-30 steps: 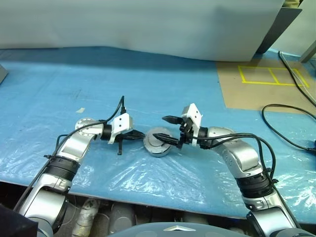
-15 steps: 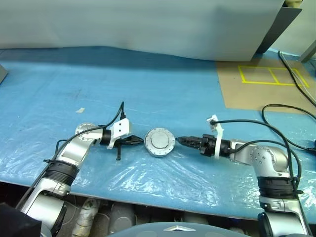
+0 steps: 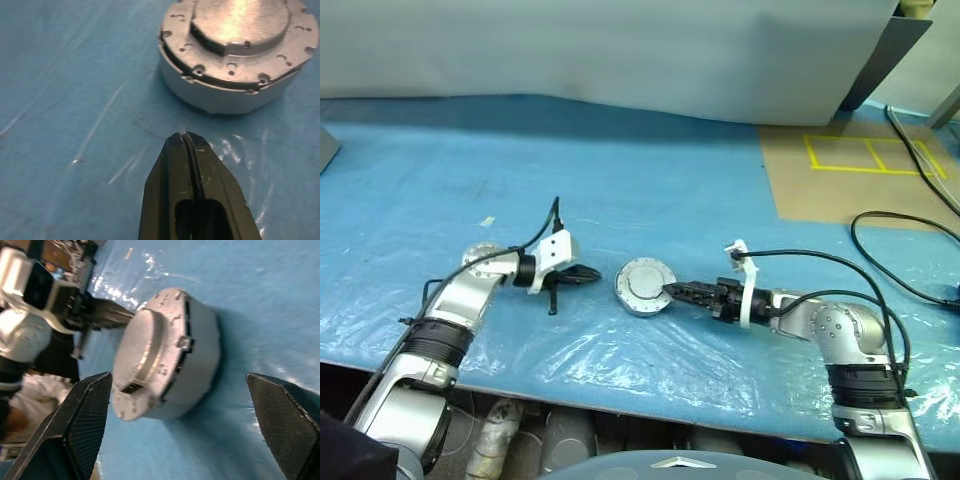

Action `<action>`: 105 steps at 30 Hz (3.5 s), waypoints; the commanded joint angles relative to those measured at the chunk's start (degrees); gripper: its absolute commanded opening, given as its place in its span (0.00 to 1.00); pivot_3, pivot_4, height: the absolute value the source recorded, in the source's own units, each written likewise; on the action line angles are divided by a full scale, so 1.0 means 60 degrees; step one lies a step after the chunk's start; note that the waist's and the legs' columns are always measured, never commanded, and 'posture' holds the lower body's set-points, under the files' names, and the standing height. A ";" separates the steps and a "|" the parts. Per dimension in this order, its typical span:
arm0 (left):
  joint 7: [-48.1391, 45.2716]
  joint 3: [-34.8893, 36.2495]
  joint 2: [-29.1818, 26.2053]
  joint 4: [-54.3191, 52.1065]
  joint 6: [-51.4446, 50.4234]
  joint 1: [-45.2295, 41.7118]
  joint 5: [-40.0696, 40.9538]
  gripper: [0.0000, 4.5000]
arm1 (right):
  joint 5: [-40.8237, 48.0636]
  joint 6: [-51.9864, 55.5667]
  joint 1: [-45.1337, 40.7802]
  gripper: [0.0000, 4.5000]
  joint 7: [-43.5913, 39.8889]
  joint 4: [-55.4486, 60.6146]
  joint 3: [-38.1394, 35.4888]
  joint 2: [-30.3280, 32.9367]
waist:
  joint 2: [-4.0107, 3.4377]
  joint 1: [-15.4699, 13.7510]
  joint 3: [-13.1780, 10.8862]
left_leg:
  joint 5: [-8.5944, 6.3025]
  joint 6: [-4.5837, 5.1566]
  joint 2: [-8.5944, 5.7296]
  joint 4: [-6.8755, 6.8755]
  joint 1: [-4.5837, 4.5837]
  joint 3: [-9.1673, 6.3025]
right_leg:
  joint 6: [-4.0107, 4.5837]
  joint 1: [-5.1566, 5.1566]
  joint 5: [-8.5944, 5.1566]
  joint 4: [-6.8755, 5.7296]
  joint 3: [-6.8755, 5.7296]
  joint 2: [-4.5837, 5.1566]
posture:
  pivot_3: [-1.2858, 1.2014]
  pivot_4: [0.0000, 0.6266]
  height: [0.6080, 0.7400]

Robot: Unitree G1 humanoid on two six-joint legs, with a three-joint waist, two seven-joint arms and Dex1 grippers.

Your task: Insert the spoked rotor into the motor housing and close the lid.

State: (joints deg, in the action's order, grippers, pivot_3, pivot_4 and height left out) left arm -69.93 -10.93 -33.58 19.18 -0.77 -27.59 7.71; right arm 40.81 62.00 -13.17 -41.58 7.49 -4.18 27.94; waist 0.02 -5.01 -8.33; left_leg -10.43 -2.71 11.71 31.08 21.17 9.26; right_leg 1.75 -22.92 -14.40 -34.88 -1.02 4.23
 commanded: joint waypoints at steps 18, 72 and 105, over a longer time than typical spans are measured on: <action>-0.0896 0.0734 0.0197 -0.1486 -0.0642 0.0433 0.1922 0.00 | -0.3752 -0.5473 -0.1531 1.00 -0.1870 0.0383 0.3780 0.0307 | 0.0005 0.0056 -0.0006 | 0.0000 0.0002 0.0005 0.0020 0.0027 -0.0023 | 0.0000 -0.0009 0.0001 -0.0025 -0.0014 -0.0007 | 0.52 0.24 1.00; -0.0196 0.0029 0.0550 -0.1601 -0.0114 0.0431 0.0814 0.00 | -0.5734 -0.6380 -0.1086 0.64 -0.1661 -0.2124 0.4724 -0.0424 | 0.0015 0.0203 -0.0001 | -0.0003 0.0010 0.0015 0.0026 -0.0186 -0.0019 | 0.0054 0.0131 -0.0031 -0.0079 0.0042 0.0001 | 0.52 0.24 1.00; 0.0079 -0.0625 0.0831 -0.0721 0.0615 0.0307 -0.0163 0.00 | -0.4844 -0.5389 -0.1083 0.86 -0.1838 -0.1234 0.3946 -0.0370 | 0.0016 0.0172 0.0002 | -0.0005 0.0014 0.0013 -0.0041 -0.0180 0.0007 | 0.0049 0.0130 -0.0029 0.0024 0.0064 0.0002 | 0.52 0.24 1.00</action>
State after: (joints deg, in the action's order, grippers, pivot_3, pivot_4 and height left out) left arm -69.13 -13.38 -28.66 14.94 2.68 -26.14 7.56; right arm 12.21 25.86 -21.70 -52.65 2.41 18.72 24.67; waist 0.12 -3.98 -8.32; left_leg -10.45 -2.64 11.79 30.80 20.12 9.31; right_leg 2.05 -22.16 -14.57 -34.72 -0.64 4.25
